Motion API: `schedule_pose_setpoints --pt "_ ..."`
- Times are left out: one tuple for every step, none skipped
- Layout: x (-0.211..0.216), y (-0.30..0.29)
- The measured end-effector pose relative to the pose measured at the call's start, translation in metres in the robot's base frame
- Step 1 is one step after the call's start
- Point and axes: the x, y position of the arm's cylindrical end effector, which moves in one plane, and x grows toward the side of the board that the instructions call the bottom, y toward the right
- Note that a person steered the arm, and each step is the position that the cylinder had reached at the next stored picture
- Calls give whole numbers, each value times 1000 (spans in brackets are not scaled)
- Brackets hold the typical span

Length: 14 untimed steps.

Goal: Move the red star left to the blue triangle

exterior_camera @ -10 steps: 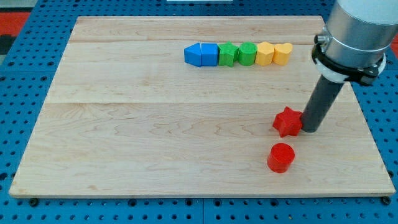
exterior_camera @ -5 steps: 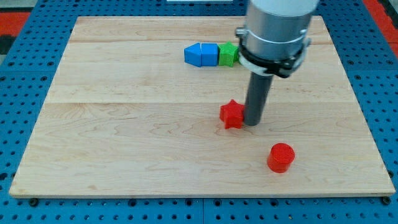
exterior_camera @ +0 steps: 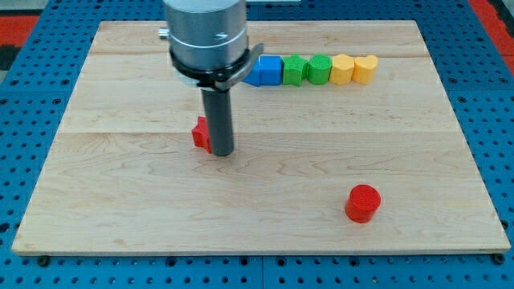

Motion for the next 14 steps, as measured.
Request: schedule_pose_setpoints --pt "-1 -27" --pt "-13 -36" --pt "-28 -40" --pt "-53 -41" --pt "-78 -43" --pt "-99 -44" --pt "-110 -44" --pt "-115 -48" --pt "-119 -64" --pt "-120 -82" --pt "-121 -86" --pt "-117 -78" --pt "-118 -72" --pt "-126 -70"
